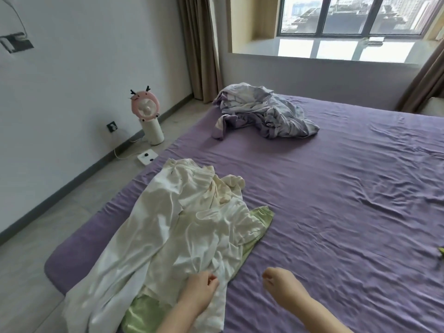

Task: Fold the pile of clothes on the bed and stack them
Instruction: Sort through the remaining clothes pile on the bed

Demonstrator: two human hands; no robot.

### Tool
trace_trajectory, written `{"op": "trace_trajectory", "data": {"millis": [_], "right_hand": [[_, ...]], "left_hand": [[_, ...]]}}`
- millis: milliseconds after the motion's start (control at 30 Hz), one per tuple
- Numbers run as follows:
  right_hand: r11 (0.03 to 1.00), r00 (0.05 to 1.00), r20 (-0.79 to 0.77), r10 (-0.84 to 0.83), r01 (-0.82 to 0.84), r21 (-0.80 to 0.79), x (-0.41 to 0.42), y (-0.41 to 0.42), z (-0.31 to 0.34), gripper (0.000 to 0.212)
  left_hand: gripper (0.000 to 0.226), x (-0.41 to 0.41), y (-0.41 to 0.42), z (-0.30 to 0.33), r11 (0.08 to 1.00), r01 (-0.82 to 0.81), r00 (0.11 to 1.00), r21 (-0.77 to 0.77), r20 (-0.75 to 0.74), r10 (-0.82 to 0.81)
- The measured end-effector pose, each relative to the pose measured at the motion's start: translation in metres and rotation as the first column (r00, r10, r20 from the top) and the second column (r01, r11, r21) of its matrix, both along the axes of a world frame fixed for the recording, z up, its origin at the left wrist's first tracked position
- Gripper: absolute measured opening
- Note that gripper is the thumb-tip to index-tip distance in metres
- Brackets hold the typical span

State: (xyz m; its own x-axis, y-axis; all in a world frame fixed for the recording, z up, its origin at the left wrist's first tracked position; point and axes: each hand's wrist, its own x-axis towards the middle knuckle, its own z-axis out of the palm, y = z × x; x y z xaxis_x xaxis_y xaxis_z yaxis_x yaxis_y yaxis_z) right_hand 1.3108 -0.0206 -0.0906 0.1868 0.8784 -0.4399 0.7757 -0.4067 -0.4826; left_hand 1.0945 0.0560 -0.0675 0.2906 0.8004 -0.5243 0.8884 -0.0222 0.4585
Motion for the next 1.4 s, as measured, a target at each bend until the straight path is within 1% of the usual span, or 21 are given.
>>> {"op": "trace_trajectory", "data": {"millis": [133,267,367,433,600,667,733,767,800,833,867,900,933,967,1000,1033,1100,1200,1267,1333,1400], "right_hand": [[0.998,0.999,-0.007,-0.046,0.045,-0.034,0.0,0.066,-0.024,0.022],[0.997,0.997,-0.004,-0.079,0.079,-0.006,-0.001,0.133,-0.047,0.019],[0.994,0.994,0.023,-0.111,0.112,-0.008,0.003,0.176,-0.066,0.03],[0.993,0.992,0.035,-0.12,0.12,-0.008,0.007,0.201,-0.081,0.033],[0.98,0.978,0.07,-0.196,0.198,-0.016,0.02,0.249,-0.117,0.054],[0.966,0.966,0.039,-0.255,0.256,-0.027,0.024,0.265,-0.129,0.059],[0.942,0.941,-0.059,-0.333,0.33,-0.062,0.026,0.278,-0.138,0.063],[0.92,0.913,-0.115,-0.392,0.385,-0.076,0.026,0.283,-0.142,0.065],[0.887,0.872,-0.164,-0.461,0.453,-0.083,0.025,0.285,-0.144,0.068],[0.85,0.827,-0.196,-0.527,0.52,-0.086,0.024,0.285,-0.145,0.069],[0.822,0.796,-0.214,-0.566,0.564,-0.077,0.022,0.285,-0.143,0.064],[0.813,0.786,-0.227,-0.575,0.58,-0.05,0.02,0.283,-0.141,0.051],[0.813,0.787,-0.244,-0.567,0.582,-0.012,0.018,0.28,-0.138,0.035],[0.812,0.787,-0.265,-0.558,0.584,0.025,0.017,0.275,-0.132,0.022],[0.805,0.781,-0.292,-0.551,0.59,0.059,0.019,0.27,-0.123,0.014],[0.795,0.772,-0.327,-0.545,0.6,0.091,0.021,0.265,-0.112,0.012],[0.758,0.738,-0.422,-0.526,0.632,0.161,0.028,0.25,-0.087,0.016],[0.686,0.668,-0.549,-0.503,0.695,0.217,0.043,0.222,-0.041,0.013],[0.684,0.641,-0.605,-0.472,0.7,0.207,0.053,0.2,-0.009,0.012],[0.701,0.644,-0.629,-0.435,0.681,0.213,0.062,0.176,0.024,0.013],[0.709,0.656,-0.633,-0.411,0.667,0.229,0.07,0.149,0.058,0.012]], "left_hand": [[0.029,-0.003,0.079,-0.029,0.999,0.034,0.999,-0.012,-0.001,-0.034],[0.038,-0.003,0.149,-0.057,0.999,0.025,1.0,-0.034,-0.003,-0.025],[0.041,0.003,0.193,-0.081,0.999,0.054,0.998,0.005,-0.024,-0.054],[0.045,0.01,0.217,-0.096,0.997,0.059,0.998,0.044,-0.042,-0.057],[0.058,0.021,0.258,-0.131,0.991,-0.129,0.991,0.04,-0.033,0.13],[0.072,0.022,0.267,-0.142,0.978,-0.205,0.978,-0.042,0.029,0.206],[0.08,0.022,0.27,-0.148,0.96,-0.238,0.959,-0.145,0.119,0.256],[0.077,0.022,0.27,-0.149,0.956,-0.238,0.954,-0.172,0.142,0.263],[0.069,0.022,0.27,-0.15,0.957,-0.23,0.954,-0.179,0.153,0.258],[0.056,0.023,0.268,-0.148,0.961,-0.216,0.956,-0.174,0.163,0.245],[0.04,0.023,0.266,-0.143,0.967,-0.197,0.958,-0.162,0.175,0.225],[0.027,0.023,0.263,-0.137,0.973,-0.177,0.961,-0.151,0.189,0.204],[0.021,0.023,0.261,-0.13,0.976,-0.161,0.96,-0.145,0.205,0.188],[0.021,0.023,0.259,-0.121,0.978,-0.153,0.957,-0.143,0.226,0.183],[0.022,0.023,0.257,-0.112,0.977,-0.153,0.951,-0.146,0.247,0.186],[0.022,0.022,0.255,-0.101,0.976,-0.157,0.942,-0.154,0.273,0.194],[0.02,0.02,0.246,-0.077,0.974,-0.144,0.924,-0.175,0.329,0.195],[0.019,0.016,0.227,-0.04,0.988,-0.091,0.922,-0.124,0.364,0.13],[0.021,0.015,0.212,-0.015,0.992,-0.109,0.927,-0.058,0.356,0.123],[0.023,0.015,0.196,0.014,0.987,-0.159,0.924,0.004,0.353,0.147],[0.019,0.016,0.179,0.045,0.977,-0.214,0.887,-0.009,0.417,0.198]]}}
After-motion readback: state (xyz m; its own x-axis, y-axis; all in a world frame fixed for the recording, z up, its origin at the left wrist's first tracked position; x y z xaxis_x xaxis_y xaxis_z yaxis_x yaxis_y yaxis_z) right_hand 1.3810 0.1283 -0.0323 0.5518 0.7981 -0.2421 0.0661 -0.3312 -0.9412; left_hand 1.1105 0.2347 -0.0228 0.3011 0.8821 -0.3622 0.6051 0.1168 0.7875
